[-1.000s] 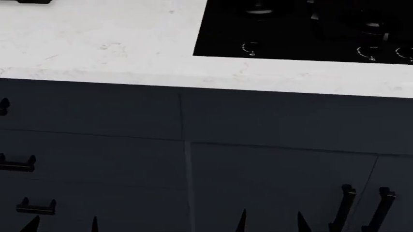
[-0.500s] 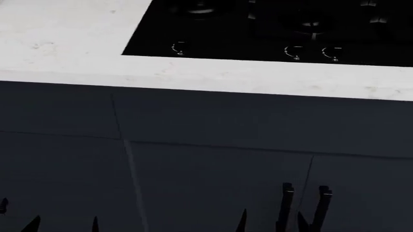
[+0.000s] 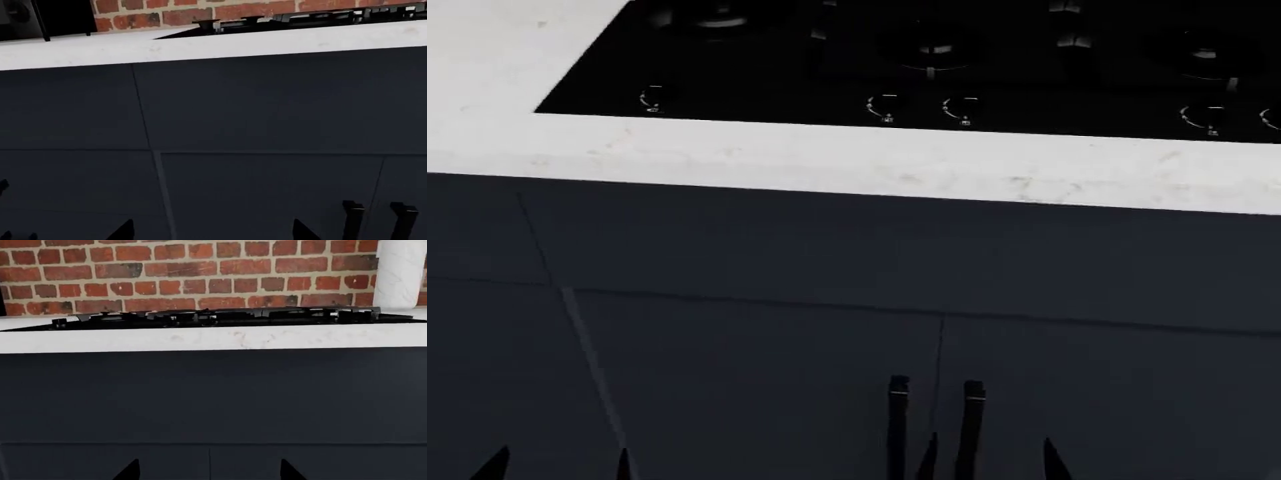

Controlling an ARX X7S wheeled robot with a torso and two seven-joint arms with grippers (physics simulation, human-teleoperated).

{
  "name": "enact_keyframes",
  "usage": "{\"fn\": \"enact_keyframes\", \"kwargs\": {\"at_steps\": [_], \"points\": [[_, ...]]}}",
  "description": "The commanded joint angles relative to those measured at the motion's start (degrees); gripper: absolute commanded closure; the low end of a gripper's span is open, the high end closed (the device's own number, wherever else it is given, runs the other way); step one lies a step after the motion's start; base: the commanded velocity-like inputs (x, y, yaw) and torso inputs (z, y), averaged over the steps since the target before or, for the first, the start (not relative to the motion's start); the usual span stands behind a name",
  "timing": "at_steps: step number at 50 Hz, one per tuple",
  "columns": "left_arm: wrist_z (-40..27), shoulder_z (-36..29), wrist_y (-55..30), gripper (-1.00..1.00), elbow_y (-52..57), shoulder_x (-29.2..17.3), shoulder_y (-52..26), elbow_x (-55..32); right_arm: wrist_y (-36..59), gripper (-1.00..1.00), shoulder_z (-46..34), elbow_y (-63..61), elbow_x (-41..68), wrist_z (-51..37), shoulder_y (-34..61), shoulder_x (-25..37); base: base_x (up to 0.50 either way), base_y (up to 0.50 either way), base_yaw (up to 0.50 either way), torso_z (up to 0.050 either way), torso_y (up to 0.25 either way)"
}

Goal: Navigate to the shelves.

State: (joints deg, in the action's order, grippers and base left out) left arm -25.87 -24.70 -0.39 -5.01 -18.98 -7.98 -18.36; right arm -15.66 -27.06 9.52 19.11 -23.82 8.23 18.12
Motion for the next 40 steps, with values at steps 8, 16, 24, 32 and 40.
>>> {"fn": "enact_keyframes", "kwargs": {"at_steps": [8, 16, 24, 32, 40], "points": [[1.82, 0.91, 2.70, -1.00, -0.94, 0.83, -0.03, 0.59, 0.77, -1.00, 1.26, -0.40, -1.01, 0.64, -0.05, -0.91, -0.50, -0.02, 0.00, 0.000, 0.000], [1.74, 0.81, 2.75, -1.00, -1.03, 0.81, -0.08, 0.56, 0.70, -1.00, 1.22, -0.38, -0.86, 0.62, -0.03, -0.85, -0.50, -0.01, 0.00, 0.000, 0.000], [1.70, 0.73, 2.77, -1.00, -1.07, 0.74, -0.12, 0.52, 0.63, -1.00, 1.09, -0.36, -0.91, 0.52, -0.02, -0.82, -0.50, 0.01, 0.00, 0.000, 0.000], [1.65, 0.65, 2.81, -1.00, -1.10, 0.69, -0.15, 0.44, 0.74, -1.00, 0.98, -0.32, -0.81, 0.48, 0.09, -0.80, -0.50, 0.02, 0.00, 0.000, 0.000], [1.59, 0.58, 2.83, -1.00, -1.10, 0.63, -0.19, 0.36, 0.64, -1.00, 0.85, 0.01, -0.75, 0.61, 0.27, -0.79, -0.50, 0.04, 0.00, 0.000, 0.000]]}}
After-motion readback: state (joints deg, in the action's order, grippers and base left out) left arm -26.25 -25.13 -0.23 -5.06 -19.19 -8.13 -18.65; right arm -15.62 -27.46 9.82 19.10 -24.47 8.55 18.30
